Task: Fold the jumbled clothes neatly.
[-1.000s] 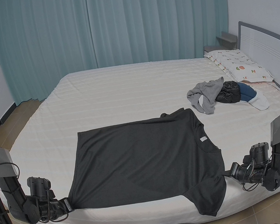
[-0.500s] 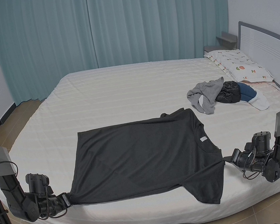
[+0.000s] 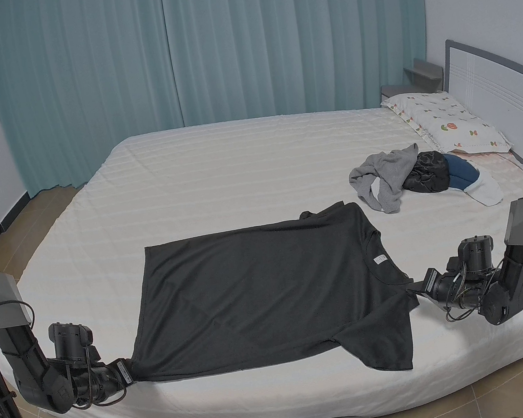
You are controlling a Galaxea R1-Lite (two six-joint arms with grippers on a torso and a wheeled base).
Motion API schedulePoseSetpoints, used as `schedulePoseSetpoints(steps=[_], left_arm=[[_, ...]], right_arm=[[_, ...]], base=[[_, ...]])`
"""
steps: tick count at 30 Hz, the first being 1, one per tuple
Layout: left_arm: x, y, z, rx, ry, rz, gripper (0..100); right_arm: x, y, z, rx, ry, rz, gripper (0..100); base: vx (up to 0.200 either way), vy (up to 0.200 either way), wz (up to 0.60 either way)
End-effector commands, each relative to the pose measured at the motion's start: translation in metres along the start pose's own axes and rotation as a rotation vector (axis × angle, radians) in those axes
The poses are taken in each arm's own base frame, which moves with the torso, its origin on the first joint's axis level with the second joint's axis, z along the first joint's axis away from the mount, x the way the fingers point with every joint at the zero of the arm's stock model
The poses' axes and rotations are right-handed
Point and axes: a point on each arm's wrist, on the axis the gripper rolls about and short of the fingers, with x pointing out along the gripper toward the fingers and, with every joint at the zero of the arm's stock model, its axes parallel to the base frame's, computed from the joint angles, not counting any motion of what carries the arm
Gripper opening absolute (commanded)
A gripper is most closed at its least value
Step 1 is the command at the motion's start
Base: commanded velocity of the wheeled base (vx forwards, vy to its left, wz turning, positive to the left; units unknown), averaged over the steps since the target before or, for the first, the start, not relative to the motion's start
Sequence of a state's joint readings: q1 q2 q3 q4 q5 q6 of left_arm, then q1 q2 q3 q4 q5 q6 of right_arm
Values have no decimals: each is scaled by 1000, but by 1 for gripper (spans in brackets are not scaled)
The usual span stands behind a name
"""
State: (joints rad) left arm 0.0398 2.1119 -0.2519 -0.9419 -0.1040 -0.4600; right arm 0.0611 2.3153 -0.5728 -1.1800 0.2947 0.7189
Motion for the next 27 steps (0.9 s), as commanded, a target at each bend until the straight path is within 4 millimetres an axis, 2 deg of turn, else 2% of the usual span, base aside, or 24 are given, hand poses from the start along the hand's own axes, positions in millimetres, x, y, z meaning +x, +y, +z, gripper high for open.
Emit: schedulePoseSetpoints(steps=[1,8,14,19,27], left_arm=[[1,0,-1,-1,4,2,0],[0,0,0,0,-1,-1,0],[-1,0,0,0,-1,-1,0],[-1,0,0,0,-2,-1,0],[-1,0,0,0,-1,-1,0]], right_arm=[[-3,0,2,-2,-4,3,100],[-40,4,2,-37,50,62,100],[-50,-3,-29,-103,172,46,100],[-39,-4,-45,-121,244,55,100],[-21,-6,-54,-134,280,54,100]], base=[[0,0,0],[0,0,0],[0,0,0],[0,0,0],[0,0,0]])
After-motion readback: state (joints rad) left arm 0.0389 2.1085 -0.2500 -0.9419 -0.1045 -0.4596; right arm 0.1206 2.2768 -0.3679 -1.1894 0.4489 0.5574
